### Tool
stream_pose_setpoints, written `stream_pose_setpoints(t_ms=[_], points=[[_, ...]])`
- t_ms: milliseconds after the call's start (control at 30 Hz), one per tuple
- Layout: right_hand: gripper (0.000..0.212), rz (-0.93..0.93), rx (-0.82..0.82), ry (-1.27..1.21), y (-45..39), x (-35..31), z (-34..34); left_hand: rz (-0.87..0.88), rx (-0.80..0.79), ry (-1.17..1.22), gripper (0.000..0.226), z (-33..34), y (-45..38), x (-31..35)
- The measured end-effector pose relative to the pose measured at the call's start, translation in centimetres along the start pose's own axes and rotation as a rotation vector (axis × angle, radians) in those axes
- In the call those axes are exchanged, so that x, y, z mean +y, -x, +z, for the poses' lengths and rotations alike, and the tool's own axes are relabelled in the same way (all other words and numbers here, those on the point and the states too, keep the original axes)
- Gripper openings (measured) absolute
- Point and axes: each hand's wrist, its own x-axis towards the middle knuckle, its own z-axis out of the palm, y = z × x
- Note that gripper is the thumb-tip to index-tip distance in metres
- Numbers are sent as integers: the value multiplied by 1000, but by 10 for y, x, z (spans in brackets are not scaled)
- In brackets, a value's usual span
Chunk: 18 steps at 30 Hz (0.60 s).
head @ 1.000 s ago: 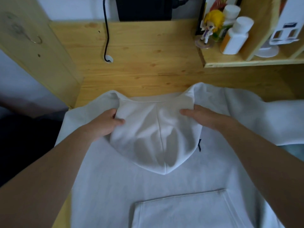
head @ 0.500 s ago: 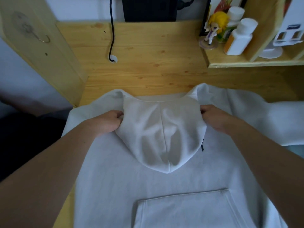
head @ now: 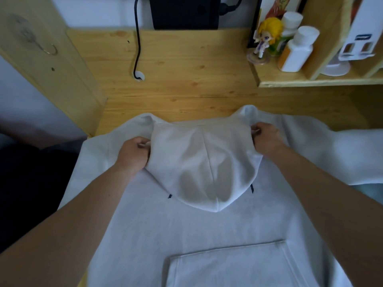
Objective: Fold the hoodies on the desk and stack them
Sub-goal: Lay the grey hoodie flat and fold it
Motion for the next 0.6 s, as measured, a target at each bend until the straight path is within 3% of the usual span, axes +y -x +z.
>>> stream_pose_setpoints(t_ms=[67,133,200,267,300,367,433,500,600], points=[[33,102,71,-111,-4,1,-7,5,64,-56,34,5,-3,0],[36,15,316,-47,7,-2,-7,129,245,-195,47,11,-2,1],[32,-370,552,41,30,-15,6,473,355,-374,46,25,10,10],[35,-711,492,201,49,-32,27,801,288,-583,49,49,23,23],[42,-787,376,320,54,-39,38,853,203,-668,53,62,26,28],[58,-704,139,518,49,-39,53,724,48,-799,58,83,26,25],[66,-463,-13,546,28,-21,53,494,-39,-843,63,89,14,11],[73,-289,-80,506,15,-3,51,397,-43,-876,68,84,0,-1],[75,-288,-114,510,18,2,52,381,-89,-883,67,70,-20,1]])
